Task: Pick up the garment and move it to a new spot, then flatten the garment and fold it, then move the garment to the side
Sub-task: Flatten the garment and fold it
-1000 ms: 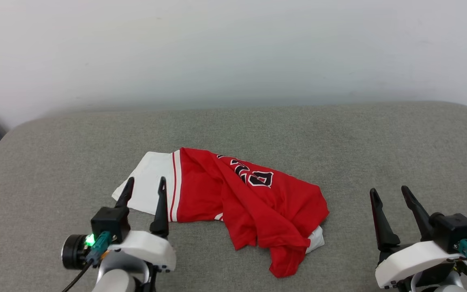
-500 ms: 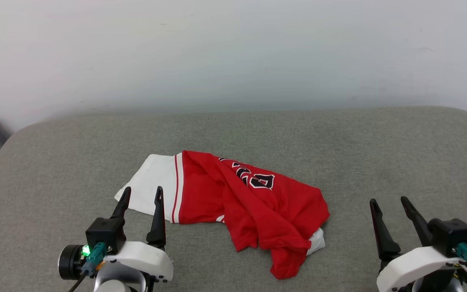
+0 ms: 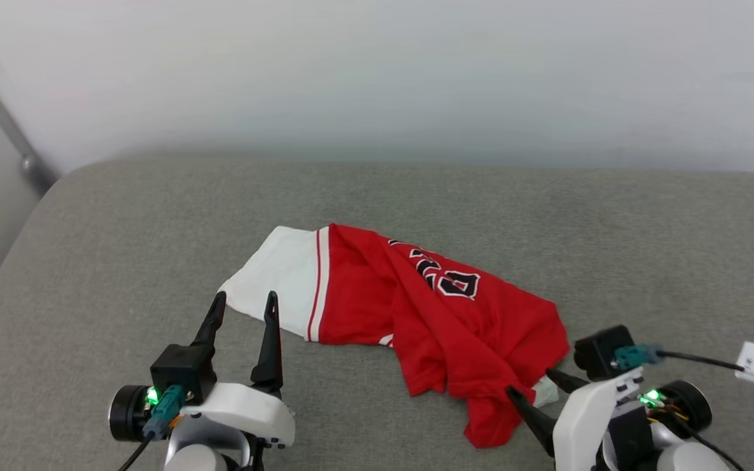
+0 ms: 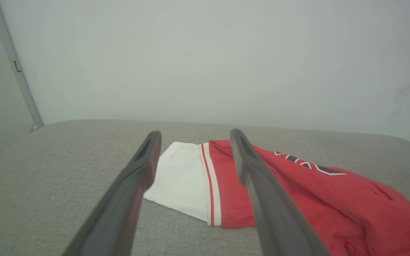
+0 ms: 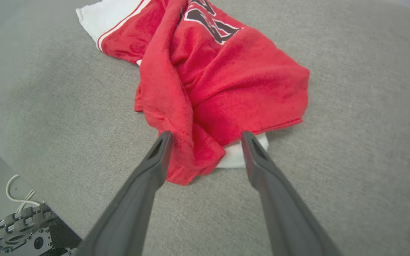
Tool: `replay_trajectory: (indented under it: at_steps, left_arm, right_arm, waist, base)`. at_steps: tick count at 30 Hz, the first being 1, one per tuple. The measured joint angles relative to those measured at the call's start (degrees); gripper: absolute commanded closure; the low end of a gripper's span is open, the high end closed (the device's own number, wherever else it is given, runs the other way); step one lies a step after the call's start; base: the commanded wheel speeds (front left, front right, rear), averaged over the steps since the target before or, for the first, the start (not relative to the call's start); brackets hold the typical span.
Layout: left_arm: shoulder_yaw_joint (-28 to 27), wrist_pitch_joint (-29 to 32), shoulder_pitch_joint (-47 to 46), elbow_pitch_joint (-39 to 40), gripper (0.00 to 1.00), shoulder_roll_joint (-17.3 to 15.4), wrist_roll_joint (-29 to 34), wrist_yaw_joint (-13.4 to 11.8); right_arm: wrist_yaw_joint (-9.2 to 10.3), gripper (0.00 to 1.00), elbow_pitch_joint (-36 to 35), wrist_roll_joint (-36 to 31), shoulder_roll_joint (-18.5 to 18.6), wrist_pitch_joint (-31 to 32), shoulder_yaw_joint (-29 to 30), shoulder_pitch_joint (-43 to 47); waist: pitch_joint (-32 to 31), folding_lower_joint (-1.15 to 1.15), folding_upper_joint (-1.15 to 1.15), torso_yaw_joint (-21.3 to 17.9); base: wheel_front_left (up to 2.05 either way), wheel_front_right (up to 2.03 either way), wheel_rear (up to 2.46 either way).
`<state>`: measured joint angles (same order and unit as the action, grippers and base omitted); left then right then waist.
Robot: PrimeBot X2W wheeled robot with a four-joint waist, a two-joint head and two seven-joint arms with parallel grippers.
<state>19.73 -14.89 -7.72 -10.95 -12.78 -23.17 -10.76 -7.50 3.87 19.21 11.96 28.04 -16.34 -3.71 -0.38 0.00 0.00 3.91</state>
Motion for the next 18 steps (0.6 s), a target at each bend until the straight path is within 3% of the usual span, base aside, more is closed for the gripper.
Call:
replay_trajectory:
  at_steps: [9, 10, 11, 18]
  left_arm:
    - [0.7, 0.0, -3.1, -0.5, 0.00, 1.8, 0.9, 0.7]
    - [0.7, 0.0, -3.3, -0.7, 0.00, 1.9, 1.0, 0.9]
    - [0.7, -0.1, -3.5, -0.9, 0.00, 2.1, 1.2, 1.0]
    - [-0.5, -0.1, -3.6, -1.5, 0.00, 2.8, 1.9, 1.2]
  right_arm:
    - [0.00, 0.00, 5.5, 3.0, 2.5, 4.8, -5.6, -6.5]
    - [0.00, 0.22, 6.1, 3.4, 2.5, 4.7, -5.8, -6.8]
    - [0.00, 1.00, 6.7, 3.9, 2.4, 4.7, -5.9, -7.1]
    - [0.00, 1.00, 6.4, 3.9, 3.3, 1.6, -7.5, -10.6]
  waist:
    - [4.0, 0.00, 0.00, 4.1]
    - [4.4, 0.00, 0.00, 4.5]
    - [4.7, 0.00, 0.00, 4.8]
    - [5.7, 0.00, 0.00, 4.6]
  base:
    - [0.00, 0.00, 0.00]
    - [0.00, 0.00, 0.00]
    - [0.00, 0.00, 0.00]
    - [0.00, 0.00, 0.00]
